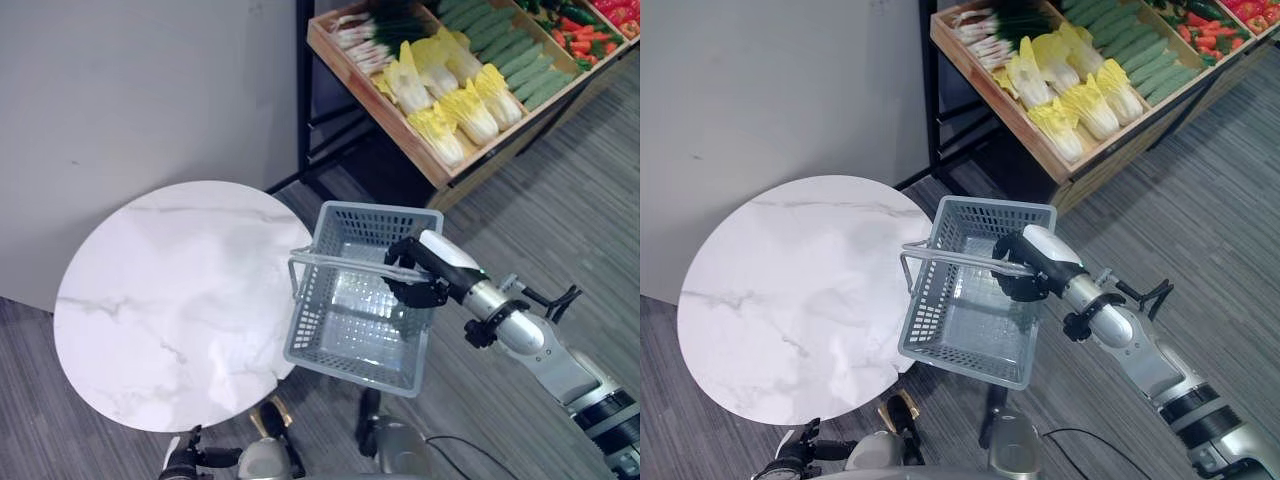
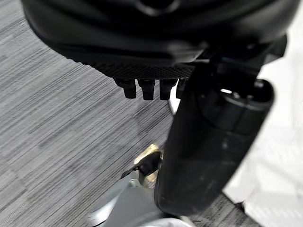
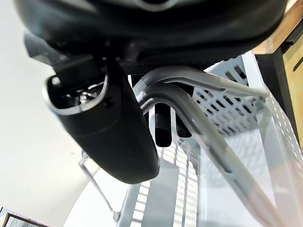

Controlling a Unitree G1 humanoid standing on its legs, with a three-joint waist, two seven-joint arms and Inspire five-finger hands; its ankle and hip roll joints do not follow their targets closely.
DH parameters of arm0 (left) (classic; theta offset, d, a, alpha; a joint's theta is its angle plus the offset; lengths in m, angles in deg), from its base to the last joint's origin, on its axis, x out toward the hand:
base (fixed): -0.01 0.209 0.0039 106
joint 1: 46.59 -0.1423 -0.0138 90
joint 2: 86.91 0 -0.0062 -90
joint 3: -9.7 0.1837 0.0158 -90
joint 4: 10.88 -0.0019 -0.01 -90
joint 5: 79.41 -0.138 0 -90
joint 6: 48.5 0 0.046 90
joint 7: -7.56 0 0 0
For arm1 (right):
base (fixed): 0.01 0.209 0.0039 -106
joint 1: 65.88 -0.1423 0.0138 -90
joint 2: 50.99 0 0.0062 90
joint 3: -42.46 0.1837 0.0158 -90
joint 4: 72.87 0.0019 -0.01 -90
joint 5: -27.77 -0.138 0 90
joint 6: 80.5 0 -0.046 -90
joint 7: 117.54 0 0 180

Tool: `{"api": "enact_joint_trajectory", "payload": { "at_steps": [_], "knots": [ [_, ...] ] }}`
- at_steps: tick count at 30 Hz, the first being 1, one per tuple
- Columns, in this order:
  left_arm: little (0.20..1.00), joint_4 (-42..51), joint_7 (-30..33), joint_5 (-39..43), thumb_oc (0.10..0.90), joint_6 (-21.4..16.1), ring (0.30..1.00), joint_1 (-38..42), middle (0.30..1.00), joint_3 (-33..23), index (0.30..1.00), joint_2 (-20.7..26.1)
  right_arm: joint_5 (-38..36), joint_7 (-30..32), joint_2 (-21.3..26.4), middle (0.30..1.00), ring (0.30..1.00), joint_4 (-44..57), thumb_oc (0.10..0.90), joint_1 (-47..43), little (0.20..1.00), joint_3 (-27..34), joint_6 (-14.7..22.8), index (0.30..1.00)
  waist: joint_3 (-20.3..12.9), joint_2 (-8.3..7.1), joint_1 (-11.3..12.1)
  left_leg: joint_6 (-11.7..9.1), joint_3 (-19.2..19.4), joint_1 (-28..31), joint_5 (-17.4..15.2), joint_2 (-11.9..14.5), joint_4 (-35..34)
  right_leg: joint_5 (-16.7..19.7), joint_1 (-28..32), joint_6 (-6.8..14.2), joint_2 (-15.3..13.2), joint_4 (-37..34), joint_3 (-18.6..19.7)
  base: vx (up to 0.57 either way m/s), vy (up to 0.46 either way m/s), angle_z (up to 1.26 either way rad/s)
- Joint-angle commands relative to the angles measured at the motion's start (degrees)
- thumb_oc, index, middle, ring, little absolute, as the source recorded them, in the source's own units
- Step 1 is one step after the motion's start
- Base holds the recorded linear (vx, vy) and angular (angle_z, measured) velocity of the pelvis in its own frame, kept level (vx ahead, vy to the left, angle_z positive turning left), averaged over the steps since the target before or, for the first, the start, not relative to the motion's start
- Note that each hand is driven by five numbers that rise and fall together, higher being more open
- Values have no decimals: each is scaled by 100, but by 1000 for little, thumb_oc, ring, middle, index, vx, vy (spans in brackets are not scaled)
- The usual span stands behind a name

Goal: Get the vegetables into the basket

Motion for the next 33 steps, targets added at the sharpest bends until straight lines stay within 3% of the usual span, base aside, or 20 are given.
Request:
{"api": "enact_joint_trajectory", "payload": {
  "at_steps": [1,7,17,21,22,24,26,29,30,31,33],
  "knots": [
    [1000,-179,-44,-89,900,-18,1000,-71,1000,65,1000,26,-364,370,-115,300,300,783,400,-1109,300,263,664,300,-384,-105,-53,-78,-358,78,-218,-306,105,52,312,358,-272,-300,392,-14,-80,-22],
    [1000,-242,-37,-92,900,21,1000,-82,1000,48,1000,-46,-413,385,-36,300,300,860,400,-1012,300,353,683,300,-456,-76,-101,-237,-210,130,-108,-180,243,-193,636,232,-22,-929,189,2,-140,-28],
    [1000,-227,-99,-176,900,63,1000,-34,1000,260,1000,-337,-331,357,417,300,300,1107,400,-415,300,884,724,300,-360,331,-400,-632,-370,54,438,286,310,-611,754,-130,427,-1007,202,-42,-186,1],
    [1000,-139,-78,-173,900,49,1000,41,1000,292,1000,-352,-255,410,595,300,300,1217,400,-157,300,1171,765,300,-279,332,-474,-829,-626,-155,471,585,995,-694,969,-342,659,-1184,284,-22,-227,-1],
    [1000,-110,-58,-151,900,41,1000,61,1000,283,1000,-363,-247,436,592,300,300,1228,400,-136,300,1189,770,300,-256,312,-455,-824,-908,-188,484,558,1127,-690,981,-384,697,-1212,360,-6,-157,-3],
    [1000,-51,-3,-74,900,3,1000,70,1000,284,1000,-398,-282,458,598,300,300,1210,400,-215,300,1145,780,300,-216,290,-375,-747,-1666,-288,412,266,1143,-688,935,-397,702,-1195,521,7,-76,-20],
    [1000,-45,35,39,900,-44,1000,-11,1000,261,1000,-415,-337,413,601,300,300,1170,400,-415,300,945,798,300,-234,242,-230,-587,-2533,-347,37,-192,939,-655,855,-379,737,-1203,878,54,-63,-77],
    [1000,-77,84,197,900,-86,1000,-105,1000,196,1000,-394,-426,340,579,300,300,1059,400,-718,300,635,814,300,-256,217,-95,-457,-3365,-390,-115,-602,772,-529,685,-345,848,-1211,1432,36,-9,-148],
    [1000,-74,80,236,900,-104,1000,-117,1000,188,1000,-373,-454,307,584,300,300,1039,400,-794,300,572,827,300,-267,201,-74,-422,-3557,-452,-126,-712,773,-479,619,-341,869,-1208,1571,51,147,-231],
    [1000,-132,52,240,900,-77,1000,-100,1000,184,1000,-344,-483,266,567,300,300,995,400,-739,300,608,796,300,-309,240,-188,-291,-3336,-276,-143,-697,492,-435,531,-308,911,-1179,1834,34,207,-190],
    [1000,-155,55,216,900,-79,1000,-84,1000,207,1000,-352,-465,275,544,300,300,980,400,-699,300,639,785,300,-303,239,-210,-242,-3299,-215,-152,-725,397,-415,498,-283,901,-1173,1939,23,186,-42]
  ]
}}
